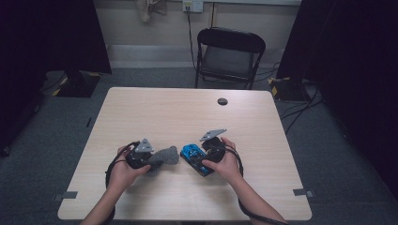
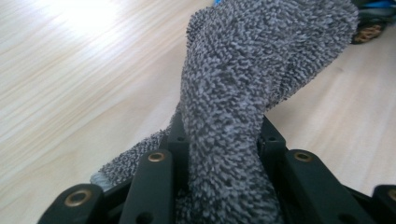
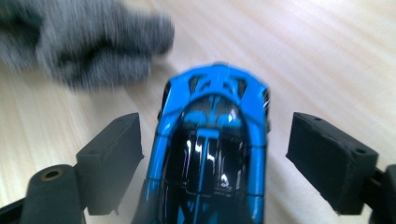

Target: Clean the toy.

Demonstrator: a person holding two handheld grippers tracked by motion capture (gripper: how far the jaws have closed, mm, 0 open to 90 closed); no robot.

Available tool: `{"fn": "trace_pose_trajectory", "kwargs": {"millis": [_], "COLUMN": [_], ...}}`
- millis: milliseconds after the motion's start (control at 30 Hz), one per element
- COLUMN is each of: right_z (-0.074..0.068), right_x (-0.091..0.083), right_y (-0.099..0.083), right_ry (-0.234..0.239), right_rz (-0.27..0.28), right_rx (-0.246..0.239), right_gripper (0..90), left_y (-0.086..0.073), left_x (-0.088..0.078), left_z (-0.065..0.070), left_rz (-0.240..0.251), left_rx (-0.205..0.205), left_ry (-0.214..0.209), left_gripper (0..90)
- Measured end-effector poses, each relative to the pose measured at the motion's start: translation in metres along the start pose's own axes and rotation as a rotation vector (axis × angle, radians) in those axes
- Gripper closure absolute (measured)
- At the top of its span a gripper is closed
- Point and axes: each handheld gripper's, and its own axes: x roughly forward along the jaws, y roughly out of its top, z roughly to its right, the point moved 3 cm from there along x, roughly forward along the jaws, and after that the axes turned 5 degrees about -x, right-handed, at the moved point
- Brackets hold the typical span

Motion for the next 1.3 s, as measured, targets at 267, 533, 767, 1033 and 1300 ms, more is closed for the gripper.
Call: {"fn": "trace_pose_trajectory", "kwargs": {"millis": [267, 533, 767, 1033, 1300], "right_z": [-0.004, -0.006, -0.008, -0.009, -0.014], "right_x": [0.016, 0.022, 0.023, 0.022, 0.021], "right_y": [-0.009, -0.010, -0.010, -0.009, -0.007], "right_ry": [-0.037, -0.069, -0.092, -0.102, -0.111], "right_rz": [-0.048, -0.054, -0.057, -0.076, -0.088], "right_rx": [0.001, -0.034, -0.039, -0.025, -0.012], "right_gripper": [15.2, 14.5, 14.9, 15.9, 25.1], "left_y": [-0.002, -0.003, -0.003, 0.002, 0.006], "left_x": [0.003, -0.002, 0.002, 0.004, 0.008], "left_z": [0.003, -0.005, -0.006, -0.004, -0.001], "left_rz": [-0.007, 0.002, 0.033, 0.068, 0.087], "left_rx": [-0.004, -0.015, -0.019, -0.008, 0.001], "left_ry": [-0.010, 0.057, 0.050, 0.046, 0.039], "left_gripper": [64.7, 63.3, 46.6, 31.4, 28.5]}}
